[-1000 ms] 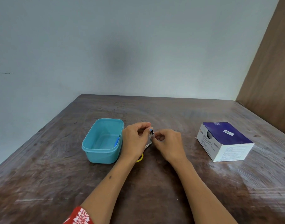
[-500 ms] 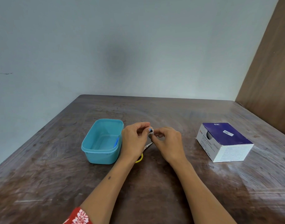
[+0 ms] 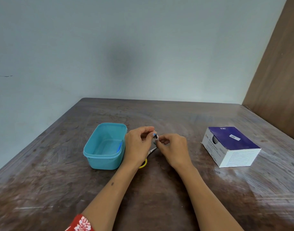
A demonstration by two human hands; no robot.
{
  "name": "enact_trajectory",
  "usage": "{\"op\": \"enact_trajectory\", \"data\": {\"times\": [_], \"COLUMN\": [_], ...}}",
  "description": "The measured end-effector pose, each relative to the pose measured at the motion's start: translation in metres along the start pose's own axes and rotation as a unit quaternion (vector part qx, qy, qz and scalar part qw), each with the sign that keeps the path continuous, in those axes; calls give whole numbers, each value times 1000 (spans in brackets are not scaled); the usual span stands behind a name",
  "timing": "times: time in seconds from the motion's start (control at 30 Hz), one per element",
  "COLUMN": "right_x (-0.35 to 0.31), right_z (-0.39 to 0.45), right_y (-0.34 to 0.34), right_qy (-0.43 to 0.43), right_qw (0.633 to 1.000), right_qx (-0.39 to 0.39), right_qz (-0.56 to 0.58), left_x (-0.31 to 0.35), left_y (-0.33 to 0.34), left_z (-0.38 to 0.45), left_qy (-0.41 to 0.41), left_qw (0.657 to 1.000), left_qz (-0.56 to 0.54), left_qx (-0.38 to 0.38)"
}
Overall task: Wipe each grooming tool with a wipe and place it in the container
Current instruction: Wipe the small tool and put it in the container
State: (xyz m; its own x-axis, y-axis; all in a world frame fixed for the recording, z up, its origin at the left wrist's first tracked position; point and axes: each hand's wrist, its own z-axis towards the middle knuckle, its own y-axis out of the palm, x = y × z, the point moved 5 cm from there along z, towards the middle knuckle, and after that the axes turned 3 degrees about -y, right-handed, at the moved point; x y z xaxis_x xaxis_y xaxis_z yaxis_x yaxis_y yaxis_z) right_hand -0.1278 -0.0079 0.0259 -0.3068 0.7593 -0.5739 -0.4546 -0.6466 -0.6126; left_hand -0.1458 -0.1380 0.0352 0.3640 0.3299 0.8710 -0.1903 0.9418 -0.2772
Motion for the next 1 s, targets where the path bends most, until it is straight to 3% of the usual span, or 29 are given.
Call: {"op": "enact_trajectory", "data": {"times": [0.07, 0.23, 0.37, 0.53, 0.67, 0.83, 1.0], "right_x": [-3, 2, -4, 2, -3, 0, 1], "right_z": [0, 1, 1, -1, 0, -1, -1], "right_y": [-2, 2, -3, 1, -2, 0, -5], "right_qy": [-14, 13, -14, 28, -1, 28, 52], "right_qw": [1000, 1000, 1000, 999, 1000, 999, 998], "right_qx": [21, -18, 25, -22, 12, -20, 24], "right_qz": [6, -14, -2, -22, -12, -7, 6], "left_x": [1, -1, 1, 0, 0, 0, -1], "left_y": [0, 0, 0, 0, 1, 0, -1], "left_z": [0, 1, 0, 1, 0, 1, -1], "left_qy": [2, 0, 5, 2, 4, -5, -36], "left_qw": [1000, 1000, 1000, 1000, 1000, 1000, 998], "left_qz": [0, -7, 1, -6, 4, -15, -45], "left_qx": [0, 3, 0, 3, -3, -1, 19]}}
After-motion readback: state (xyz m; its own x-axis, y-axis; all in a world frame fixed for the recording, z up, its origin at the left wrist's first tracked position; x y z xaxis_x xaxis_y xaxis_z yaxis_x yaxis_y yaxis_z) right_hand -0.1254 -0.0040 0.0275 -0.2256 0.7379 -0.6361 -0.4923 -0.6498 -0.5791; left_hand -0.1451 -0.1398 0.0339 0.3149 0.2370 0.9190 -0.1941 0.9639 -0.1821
